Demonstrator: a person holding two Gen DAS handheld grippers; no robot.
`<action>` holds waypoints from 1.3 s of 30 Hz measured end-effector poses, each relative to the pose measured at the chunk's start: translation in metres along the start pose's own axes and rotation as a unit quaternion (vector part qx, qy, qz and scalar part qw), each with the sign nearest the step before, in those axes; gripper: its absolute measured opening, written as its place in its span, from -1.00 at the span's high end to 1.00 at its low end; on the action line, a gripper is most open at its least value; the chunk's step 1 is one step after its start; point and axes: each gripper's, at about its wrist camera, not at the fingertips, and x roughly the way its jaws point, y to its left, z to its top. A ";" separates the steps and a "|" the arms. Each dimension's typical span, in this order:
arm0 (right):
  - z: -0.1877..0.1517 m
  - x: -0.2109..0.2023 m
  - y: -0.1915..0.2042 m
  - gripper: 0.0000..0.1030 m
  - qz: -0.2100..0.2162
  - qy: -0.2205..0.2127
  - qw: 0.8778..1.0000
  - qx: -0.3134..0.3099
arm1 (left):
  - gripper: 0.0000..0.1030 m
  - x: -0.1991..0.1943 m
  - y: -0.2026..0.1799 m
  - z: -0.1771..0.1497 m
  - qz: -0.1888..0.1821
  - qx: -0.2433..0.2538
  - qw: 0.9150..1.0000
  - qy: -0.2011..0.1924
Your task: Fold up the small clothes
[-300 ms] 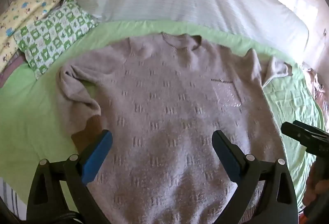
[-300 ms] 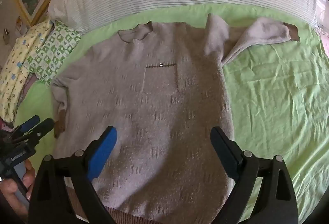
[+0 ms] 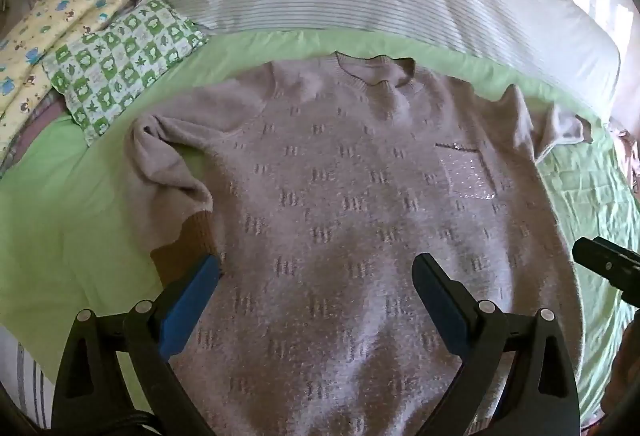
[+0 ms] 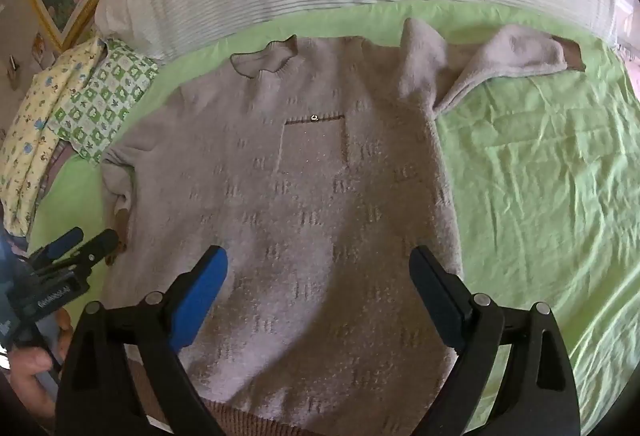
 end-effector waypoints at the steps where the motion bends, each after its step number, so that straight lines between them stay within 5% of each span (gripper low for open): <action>1: -0.001 0.000 0.001 -0.79 0.001 -0.001 1.000 0.000 | -0.89 -0.001 0.001 0.000 0.003 0.001 1.000 -0.001; 39: -0.008 0.003 0.037 -0.79 0.000 0.041 0.998 -0.050 | -0.90 -0.005 0.004 -0.007 -0.021 0.017 0.999 0.031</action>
